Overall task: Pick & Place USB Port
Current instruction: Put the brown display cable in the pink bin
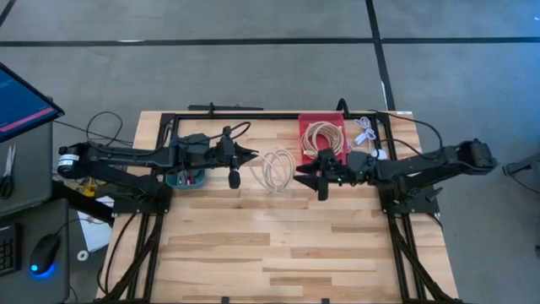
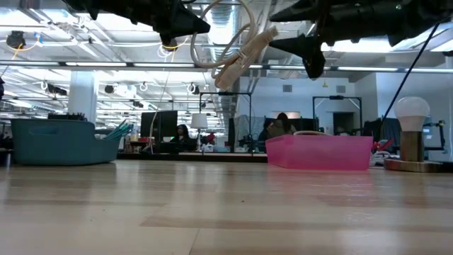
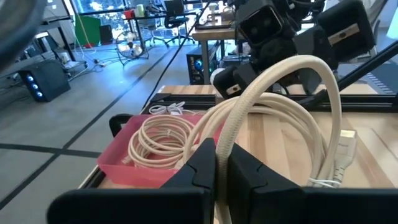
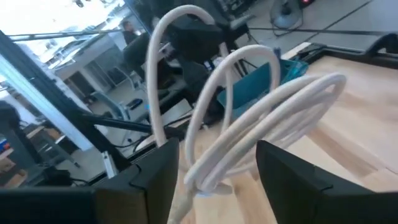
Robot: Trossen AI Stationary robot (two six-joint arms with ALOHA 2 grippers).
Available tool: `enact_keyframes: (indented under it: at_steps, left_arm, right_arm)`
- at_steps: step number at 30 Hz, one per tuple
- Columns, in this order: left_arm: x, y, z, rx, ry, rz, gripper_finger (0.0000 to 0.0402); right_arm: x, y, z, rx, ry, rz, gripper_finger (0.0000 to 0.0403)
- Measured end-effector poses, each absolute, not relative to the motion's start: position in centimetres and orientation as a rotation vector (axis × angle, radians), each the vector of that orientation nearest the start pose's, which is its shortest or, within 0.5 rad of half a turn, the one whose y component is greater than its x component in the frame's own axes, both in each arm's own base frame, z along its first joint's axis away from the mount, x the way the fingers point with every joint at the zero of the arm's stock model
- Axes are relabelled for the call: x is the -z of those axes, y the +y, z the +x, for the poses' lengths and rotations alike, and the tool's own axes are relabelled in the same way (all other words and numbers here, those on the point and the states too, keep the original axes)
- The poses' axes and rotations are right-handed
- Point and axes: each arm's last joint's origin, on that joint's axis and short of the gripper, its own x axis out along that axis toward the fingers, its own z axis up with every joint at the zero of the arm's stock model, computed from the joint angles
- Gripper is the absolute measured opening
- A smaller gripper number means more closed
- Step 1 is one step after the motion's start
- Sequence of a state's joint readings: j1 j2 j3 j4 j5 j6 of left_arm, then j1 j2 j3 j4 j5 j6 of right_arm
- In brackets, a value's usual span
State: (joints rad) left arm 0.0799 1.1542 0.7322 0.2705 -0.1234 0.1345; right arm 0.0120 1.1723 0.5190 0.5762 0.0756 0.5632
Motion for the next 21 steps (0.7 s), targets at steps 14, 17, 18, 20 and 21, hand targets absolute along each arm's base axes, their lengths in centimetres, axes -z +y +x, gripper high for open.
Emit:
enact_keyframes:
  at_steps: [14,17,18,20,21]
  left_arm:
    - [-28.5,2.4,25.5,-0.195,0.166,0.138,0.0013]
    - [-28.5,2.4,25.5,-0.195,0.167,0.138,0.0013]
    - [-28.5,2.4,25.5,-0.195,0.168,0.14,0.0013]
    - [-28.5,2.4,25.5,-0.195,0.168,0.139,0.0015]
    - [-28.5,2.4,25.5,-0.194,0.167,0.135,0.0018]
  right_arm:
    - [-22.0,-1.1,26.3,0.09,0.046,0.549,0.0107]
    - [-22.0,-1.3,26.4,0.071,0.04,0.543,0.0046]
    - [-22.0,-1.3,26.4,0.064,0.038,0.538,0.0026]
    - [-22.1,-1.3,26.4,0.061,0.039,0.515,0.0013]
    - [-22.2,-1.3,26.3,0.06,0.038,0.511,0.0014]
